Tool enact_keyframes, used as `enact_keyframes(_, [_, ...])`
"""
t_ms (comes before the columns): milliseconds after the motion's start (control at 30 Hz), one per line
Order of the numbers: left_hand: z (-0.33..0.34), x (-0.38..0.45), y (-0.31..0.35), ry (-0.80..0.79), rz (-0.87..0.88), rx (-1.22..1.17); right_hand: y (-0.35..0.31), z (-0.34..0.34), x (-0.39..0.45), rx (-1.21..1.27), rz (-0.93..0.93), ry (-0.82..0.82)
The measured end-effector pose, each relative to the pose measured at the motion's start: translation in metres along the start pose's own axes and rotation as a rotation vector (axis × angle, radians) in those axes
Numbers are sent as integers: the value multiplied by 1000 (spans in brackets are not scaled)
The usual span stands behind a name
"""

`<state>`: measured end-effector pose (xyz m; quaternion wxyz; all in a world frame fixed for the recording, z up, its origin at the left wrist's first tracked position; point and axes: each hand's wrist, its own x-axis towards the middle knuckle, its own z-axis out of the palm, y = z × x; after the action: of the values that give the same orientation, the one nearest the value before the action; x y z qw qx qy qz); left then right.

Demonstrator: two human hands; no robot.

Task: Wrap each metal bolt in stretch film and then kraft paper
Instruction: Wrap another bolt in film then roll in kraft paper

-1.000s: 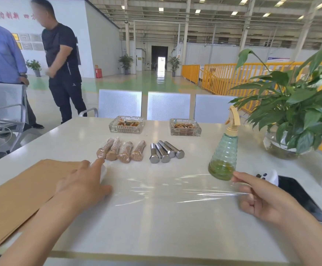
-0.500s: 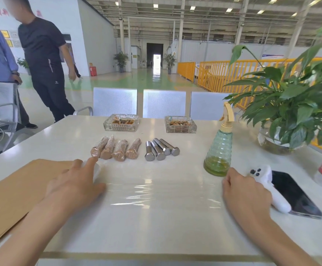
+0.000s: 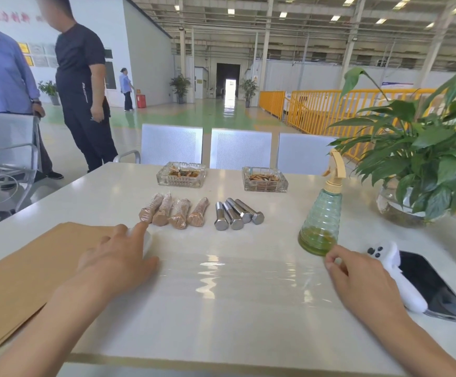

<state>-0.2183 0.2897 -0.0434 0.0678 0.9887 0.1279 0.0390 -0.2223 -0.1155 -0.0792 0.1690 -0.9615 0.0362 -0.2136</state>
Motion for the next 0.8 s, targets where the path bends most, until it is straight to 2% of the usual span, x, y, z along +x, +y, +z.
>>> enact_keyframes(200, [-1, -2, -5, -6, -2, -19, -6, -1, -4, -50, -66, -23])
enact_keyframes(800, [0, -1, -10, 13, 5, -61, 8, 3, 1, -6, -58, -23])
